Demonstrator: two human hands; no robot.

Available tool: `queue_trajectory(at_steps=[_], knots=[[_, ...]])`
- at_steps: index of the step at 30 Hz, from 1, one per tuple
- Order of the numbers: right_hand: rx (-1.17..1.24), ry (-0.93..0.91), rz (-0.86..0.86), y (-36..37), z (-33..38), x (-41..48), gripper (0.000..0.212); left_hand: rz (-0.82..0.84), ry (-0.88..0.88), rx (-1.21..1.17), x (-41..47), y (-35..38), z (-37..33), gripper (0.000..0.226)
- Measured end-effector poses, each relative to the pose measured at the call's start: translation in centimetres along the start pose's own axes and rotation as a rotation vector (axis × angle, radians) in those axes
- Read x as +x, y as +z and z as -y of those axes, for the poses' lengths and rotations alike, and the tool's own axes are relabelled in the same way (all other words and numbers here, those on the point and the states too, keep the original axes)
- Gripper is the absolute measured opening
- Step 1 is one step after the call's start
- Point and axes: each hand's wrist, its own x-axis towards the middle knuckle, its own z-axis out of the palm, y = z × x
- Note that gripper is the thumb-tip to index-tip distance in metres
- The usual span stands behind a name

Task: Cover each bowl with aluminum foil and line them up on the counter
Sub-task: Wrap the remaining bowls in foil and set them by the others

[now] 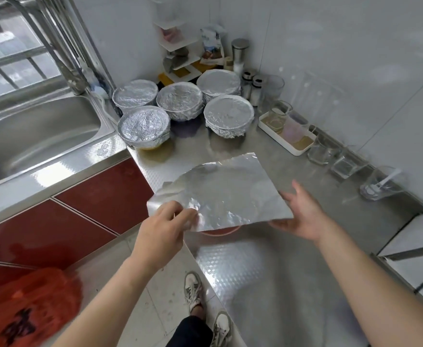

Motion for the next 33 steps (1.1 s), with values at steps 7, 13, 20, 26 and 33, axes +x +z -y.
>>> queue_trajectory(at_steps=[7, 13, 20, 26, 33], knots=[[-0.250, -0.255, -0.035, 0.3, 2.7, 0.4, 0.055, -0.003, 0.149, 0.085, -0.3, -0.2, 0.5, 0.048], [-0.090, -0.222, -0.071, -1.2, -0.4, 1.5, 0.060, 0.244, 0.197, 0.094, -2.6, 1.5, -0.2, 0.083], [-0.160, -0.239, -0.246, -2.0, -1.3, 3.6, 0.046, 0.385, 0.168, 0.055, -2.8, 2.4, -0.3, 0.088], [-0.239, -0.037, 0.112, -1.0, 0.6, 3.1, 0.053, 0.376, 0.154, 0.030, -2.4, 2.3, -0.9, 0.081], [-0.256, -0.272, 0.166, 1.3, 3.8, 3.8, 0.063, 0.279, 0.184, 0.039, -1.7, 1.9, -0.6, 0.078]])
